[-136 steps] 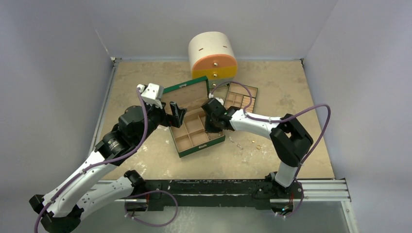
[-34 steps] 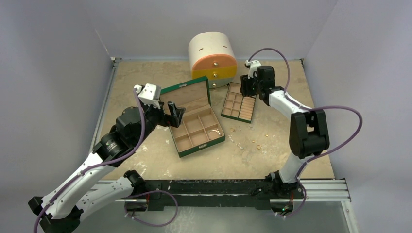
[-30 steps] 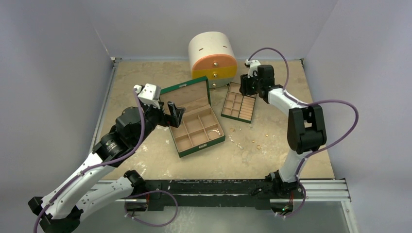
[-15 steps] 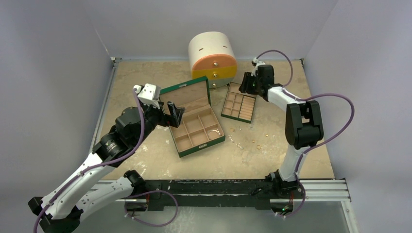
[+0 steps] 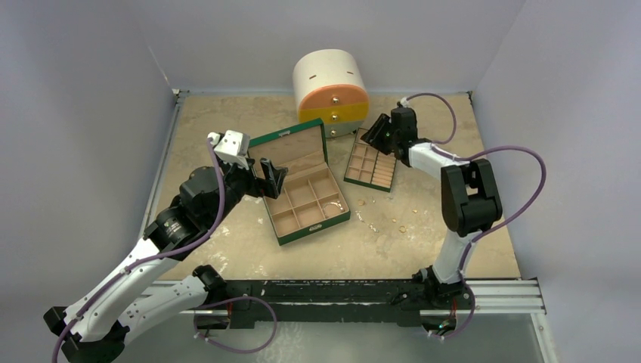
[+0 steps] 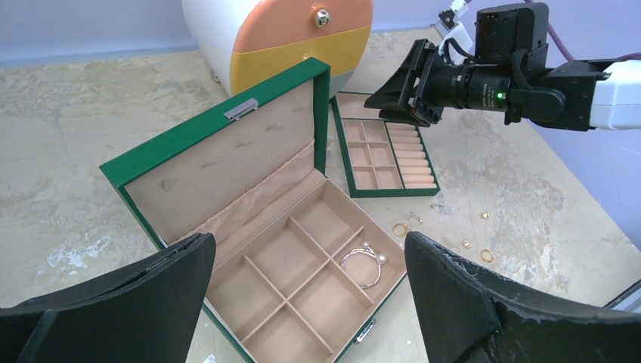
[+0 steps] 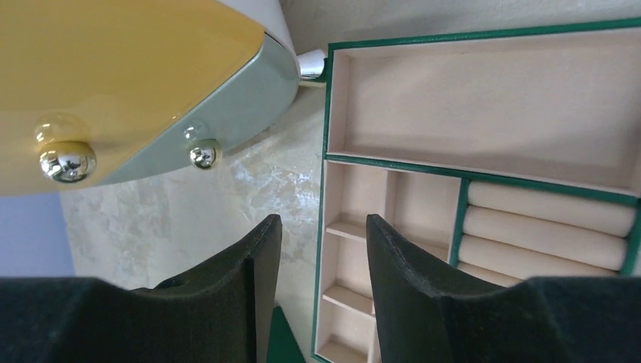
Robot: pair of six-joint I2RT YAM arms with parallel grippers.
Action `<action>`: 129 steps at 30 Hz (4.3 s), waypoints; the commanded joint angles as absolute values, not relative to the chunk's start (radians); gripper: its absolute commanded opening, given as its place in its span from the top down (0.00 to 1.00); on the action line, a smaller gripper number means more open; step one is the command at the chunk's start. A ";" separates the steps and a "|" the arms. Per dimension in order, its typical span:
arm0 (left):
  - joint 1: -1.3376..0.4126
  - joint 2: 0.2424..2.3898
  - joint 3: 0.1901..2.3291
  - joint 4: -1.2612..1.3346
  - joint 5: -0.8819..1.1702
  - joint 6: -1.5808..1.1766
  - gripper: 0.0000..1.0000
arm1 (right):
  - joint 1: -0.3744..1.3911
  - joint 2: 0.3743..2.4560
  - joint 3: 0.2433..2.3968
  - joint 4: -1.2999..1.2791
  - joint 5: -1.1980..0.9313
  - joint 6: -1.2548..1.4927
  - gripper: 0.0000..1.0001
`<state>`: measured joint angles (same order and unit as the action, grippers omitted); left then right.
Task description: Organize the mixed jewelry
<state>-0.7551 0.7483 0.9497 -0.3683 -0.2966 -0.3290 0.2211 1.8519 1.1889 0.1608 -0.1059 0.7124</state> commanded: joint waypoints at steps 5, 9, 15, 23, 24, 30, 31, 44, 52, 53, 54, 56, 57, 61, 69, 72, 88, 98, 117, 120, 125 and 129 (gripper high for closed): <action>-0.757 0.732 0.951 -0.340 -0.304 -0.322 0.04 | 0.240 1.897 1.183 0.247 -0.002 0.954 0.53; -0.757 0.731 0.951 -0.341 -0.305 -0.322 0.04 | 0.242 1.925 1.198 0.254 -0.006 0.986 0.53; -0.758 0.730 0.950 -0.341 -0.307 -0.321 0.04 | 0.285 1.941 1.235 0.249 -0.002 0.937 0.53; -0.757 0.730 0.951 -0.341 -0.306 -0.321 0.04 | 0.326 1.976 1.280 0.208 0.042 0.899 0.54; -0.757 0.730 0.950 -0.341 -0.306 -0.321 0.04 | 0.325 1.982 1.282 0.205 0.046 0.899 0.54; -0.757 0.730 0.950 -0.340 -0.302 -0.322 0.04 | 0.328 2.017 1.287 0.204 0.066 0.894 0.56; -0.757 0.729 0.950 -0.340 -0.302 -0.322 0.04 | 0.330 2.024 1.289 0.202 0.074 0.888 0.57; -0.758 0.728 0.950 -0.341 -0.305 -0.322 0.04 | 0.347 2.063 1.323 0.154 0.120 0.809 0.68; -0.757 0.729 0.950 -0.341 -0.305 -0.322 0.04 | 0.365 2.023 1.320 0.112 0.120 0.724 0.85; -0.758 0.729 0.950 -0.342 -0.305 -0.321 0.04 | 0.365 2.010 1.315 0.107 0.120 0.720 0.87; -0.757 0.729 0.950 -0.341 -0.305 -0.322 0.04 | 0.365 2.000 1.310 0.106 0.124 0.715 0.90; -0.757 0.729 0.950 -0.341 -0.307 -0.322 0.04 | 0.365 1.979 1.308 0.089 0.126 0.694 0.95; -0.756 0.730 0.951 -0.341 -0.307 -0.322 0.04 | 0.365 1.968 1.310 0.077 0.126 0.679 0.99; -0.756 0.735 0.950 -0.343 -0.308 -0.322 0.04 | 0.365 1.920 1.313 0.034 0.134 0.624 1.00; -0.758 0.738 0.951 -0.344 -0.314 -0.322 0.04 | 0.365 1.804 1.301 0.002 0.182 0.526 1.00; -0.757 0.738 0.949 -0.344 -0.317 -0.322 0.04 | 0.366 1.757 1.275 0.002 0.187 0.506 1.00; -0.756 0.723 0.947 -0.344 -0.360 -0.324 0.04 | 0.400 1.368 1.056 0.041 -0.023 0.264 1.00; -0.757 0.690 0.945 -0.351 -0.460 -0.338 0.05 | 0.605 1.157 0.965 0.040 -0.173 0.027 1.00; -0.749 0.594 0.926 -0.347 -0.612 -0.373 0.05 | 0.766 1.281 1.083 -0.218 -0.749 -0.860 1.00; -0.750 0.589 0.926 -0.347 -0.611 -0.374 0.05 | 0.767 1.352 1.132 -0.290 -0.780 -0.930 1.00; -0.748 0.585 0.925 -0.346 -0.610 -0.376 0.04 | 0.772 1.425 1.150 -0.296 -0.802 -0.968 1.00; -0.747 0.585 0.925 -0.346 -0.611 -0.376 0.04 | 0.774 1.472 1.167 -0.306 -0.807 -0.968 1.00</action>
